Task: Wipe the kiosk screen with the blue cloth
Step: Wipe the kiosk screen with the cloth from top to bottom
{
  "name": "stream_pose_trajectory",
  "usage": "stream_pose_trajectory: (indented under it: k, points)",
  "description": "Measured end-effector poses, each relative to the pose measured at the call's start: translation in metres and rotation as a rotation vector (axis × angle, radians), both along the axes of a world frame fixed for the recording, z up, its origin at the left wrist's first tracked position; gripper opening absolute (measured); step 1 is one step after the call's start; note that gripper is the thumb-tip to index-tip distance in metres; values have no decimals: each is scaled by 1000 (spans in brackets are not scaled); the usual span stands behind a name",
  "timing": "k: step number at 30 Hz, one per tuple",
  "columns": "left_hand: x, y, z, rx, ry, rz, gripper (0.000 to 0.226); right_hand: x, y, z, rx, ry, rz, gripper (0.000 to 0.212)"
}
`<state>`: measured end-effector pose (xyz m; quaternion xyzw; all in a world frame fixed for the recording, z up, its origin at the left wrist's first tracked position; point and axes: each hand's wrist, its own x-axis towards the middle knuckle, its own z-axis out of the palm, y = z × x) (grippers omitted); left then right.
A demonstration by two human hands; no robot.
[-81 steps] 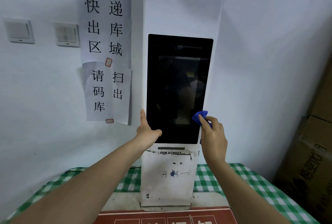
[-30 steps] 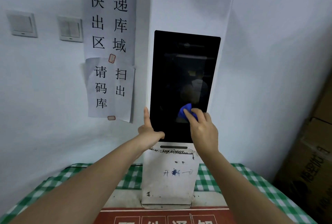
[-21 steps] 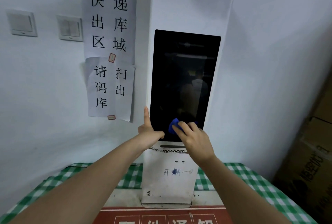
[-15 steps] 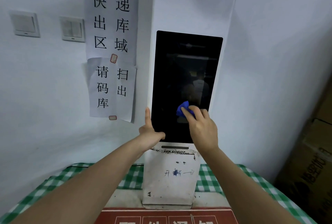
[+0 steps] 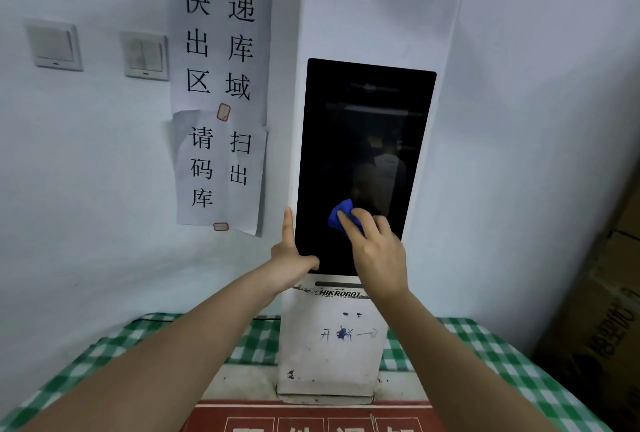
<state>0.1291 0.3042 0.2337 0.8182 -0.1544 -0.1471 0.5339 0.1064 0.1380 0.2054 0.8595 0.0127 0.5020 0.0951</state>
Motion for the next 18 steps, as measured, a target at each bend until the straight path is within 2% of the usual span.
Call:
stream_pose_trajectory:
  k: [2,5,7,10,13,15,18]
  points:
    - [1,1,0,0,-4,-3,100,0,6,-12,-29,62,16,65]
    - [1,2,-2,-5,-7,-10,100,-3,3,-24,-262,221,57,73]
    - [1,4,-3,-23,1,-27,100,-4,-2,-13,-324,246,64,73]
    - [3,6,-5,-58,13,-44,101,1,-1,8,-160,102,21,60]
    - [3,5,-7,-67,24,-55,100,5,8,8,-22,30,6,61]
    - [3,4,-9,-56,29,-55,100,4,14,-4,-47,66,23,64]
    - [5,4,-9,-33,36,-47,101,-1,13,-16,-191,189,63,69]
